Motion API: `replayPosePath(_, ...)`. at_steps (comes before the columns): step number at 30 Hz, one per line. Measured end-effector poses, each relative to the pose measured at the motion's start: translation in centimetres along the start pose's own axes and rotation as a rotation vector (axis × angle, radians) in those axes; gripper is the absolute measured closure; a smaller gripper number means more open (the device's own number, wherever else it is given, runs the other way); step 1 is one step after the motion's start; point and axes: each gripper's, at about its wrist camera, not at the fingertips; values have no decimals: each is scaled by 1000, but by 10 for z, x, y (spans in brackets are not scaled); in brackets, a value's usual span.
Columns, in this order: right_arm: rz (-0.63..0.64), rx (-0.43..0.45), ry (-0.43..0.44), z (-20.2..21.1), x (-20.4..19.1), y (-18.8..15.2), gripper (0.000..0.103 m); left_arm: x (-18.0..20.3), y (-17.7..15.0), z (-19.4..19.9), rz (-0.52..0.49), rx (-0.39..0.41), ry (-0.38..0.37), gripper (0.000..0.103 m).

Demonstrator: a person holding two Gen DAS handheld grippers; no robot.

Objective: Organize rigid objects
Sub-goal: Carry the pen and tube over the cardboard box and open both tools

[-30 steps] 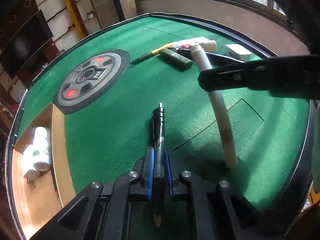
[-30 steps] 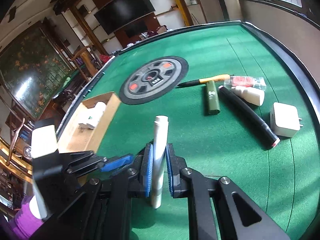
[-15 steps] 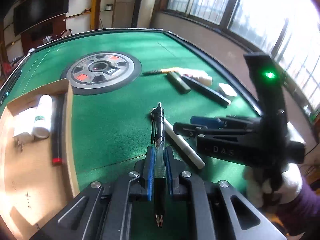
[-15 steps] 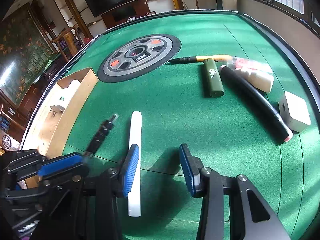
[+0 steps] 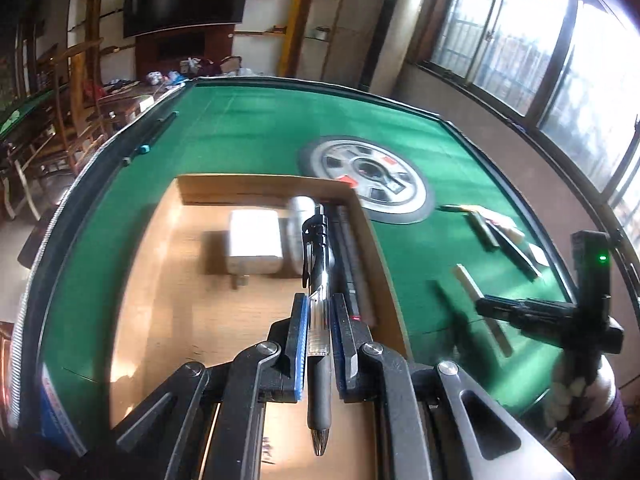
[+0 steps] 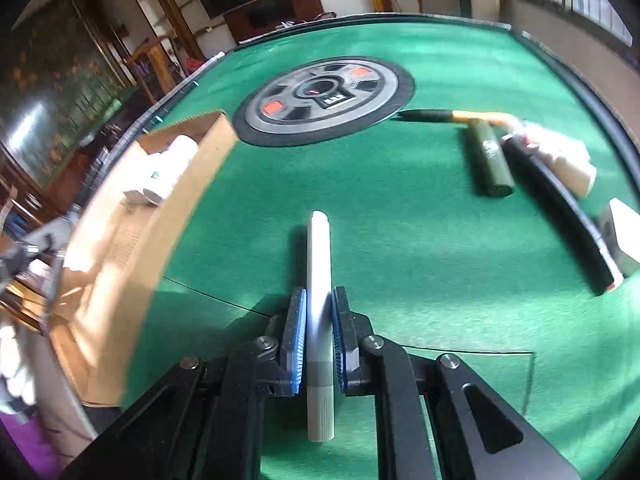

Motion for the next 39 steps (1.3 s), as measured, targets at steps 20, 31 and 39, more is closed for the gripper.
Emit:
replayPosePath(20,-85,-214,308,-81,-141,71,91,-89,31,-46,171,-49,94,79)
replayPosePath(31,-125,-300,261,-167,-211,88,89,-103,-43,68,304,200,60,39)
replayPosePath(39,11,-172,225,-122,-199,89,77,-87,-74,76,345,241,-41,36)
Point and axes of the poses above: each gripper's, at about its wrist camera, not at the fingertips, and z roughly against the way its jaws point, x to its right, y to its top, and after that the axes turned 8 degrees about -z, right-handed
